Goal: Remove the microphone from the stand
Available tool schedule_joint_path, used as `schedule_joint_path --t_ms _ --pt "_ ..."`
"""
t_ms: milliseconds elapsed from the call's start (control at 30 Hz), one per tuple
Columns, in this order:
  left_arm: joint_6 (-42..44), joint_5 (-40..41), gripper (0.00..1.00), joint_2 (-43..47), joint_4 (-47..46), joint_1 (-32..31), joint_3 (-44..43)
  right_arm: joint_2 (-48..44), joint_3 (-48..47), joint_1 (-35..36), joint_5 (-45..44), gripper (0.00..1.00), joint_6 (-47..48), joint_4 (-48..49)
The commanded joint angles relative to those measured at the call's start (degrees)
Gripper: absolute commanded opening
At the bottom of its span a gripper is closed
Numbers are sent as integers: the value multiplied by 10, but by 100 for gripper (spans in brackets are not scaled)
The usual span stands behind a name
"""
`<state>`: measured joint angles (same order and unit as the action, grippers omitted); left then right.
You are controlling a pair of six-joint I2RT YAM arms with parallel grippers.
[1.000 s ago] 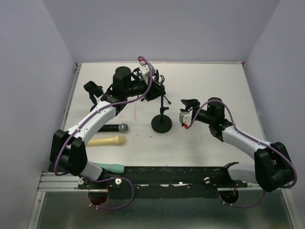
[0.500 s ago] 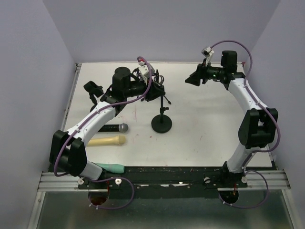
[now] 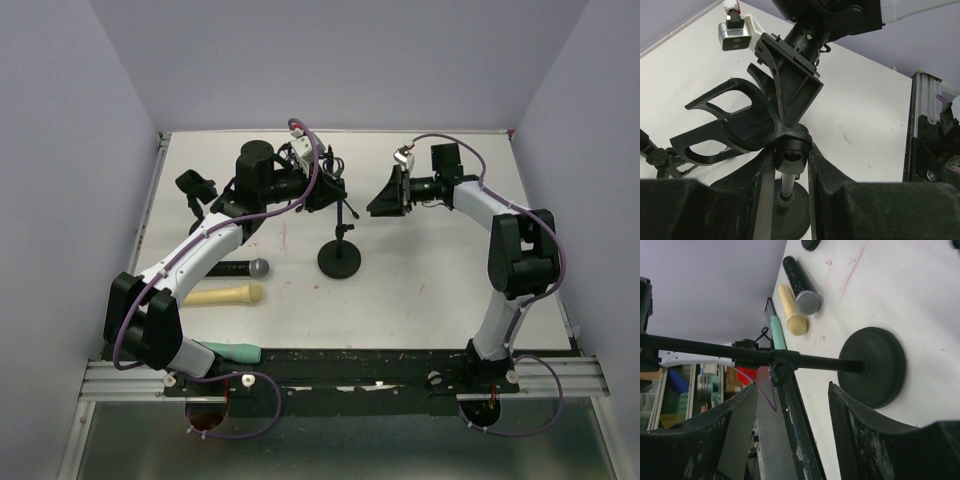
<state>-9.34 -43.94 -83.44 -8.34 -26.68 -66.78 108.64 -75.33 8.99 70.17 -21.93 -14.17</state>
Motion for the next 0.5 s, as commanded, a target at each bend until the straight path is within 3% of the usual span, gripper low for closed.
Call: schedule_joint_path --t_ms 0,233,467 --pt "-8 6 0 12 -16 2 -23 2 0 34 49 66 -16 13" --pt "-6 9 0 16 -15 2 -19 39 -14 46 37 62 -45 30" --pt "2 12 0 16 -6 3 -23 61 -40 66 37 62 -13 -7"
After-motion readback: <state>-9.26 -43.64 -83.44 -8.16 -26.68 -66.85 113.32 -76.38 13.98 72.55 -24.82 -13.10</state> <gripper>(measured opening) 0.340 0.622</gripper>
